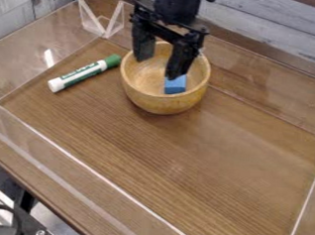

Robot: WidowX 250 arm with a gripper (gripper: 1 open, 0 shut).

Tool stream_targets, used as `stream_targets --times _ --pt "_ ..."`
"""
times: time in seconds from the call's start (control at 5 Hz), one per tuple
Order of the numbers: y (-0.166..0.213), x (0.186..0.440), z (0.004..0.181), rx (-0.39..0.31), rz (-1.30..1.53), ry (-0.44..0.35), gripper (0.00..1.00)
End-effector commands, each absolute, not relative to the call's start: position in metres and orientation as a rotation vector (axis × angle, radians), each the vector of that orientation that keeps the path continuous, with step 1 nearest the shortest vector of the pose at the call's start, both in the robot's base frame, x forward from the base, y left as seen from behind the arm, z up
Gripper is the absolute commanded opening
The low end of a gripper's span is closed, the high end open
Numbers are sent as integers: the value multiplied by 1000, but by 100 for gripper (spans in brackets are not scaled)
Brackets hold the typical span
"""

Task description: Put the green marker in the brown bowl

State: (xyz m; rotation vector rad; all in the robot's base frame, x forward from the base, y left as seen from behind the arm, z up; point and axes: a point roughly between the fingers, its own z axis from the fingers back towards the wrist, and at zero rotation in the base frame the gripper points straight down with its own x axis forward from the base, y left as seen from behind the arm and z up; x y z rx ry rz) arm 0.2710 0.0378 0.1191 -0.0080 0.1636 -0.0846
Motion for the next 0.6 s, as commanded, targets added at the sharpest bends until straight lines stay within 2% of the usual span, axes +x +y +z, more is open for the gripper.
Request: stream_targets --times 0.0,0.4 --pt "46 273 136 9 -108 99 100" --pt "56 270 132 7 -161 113 100"
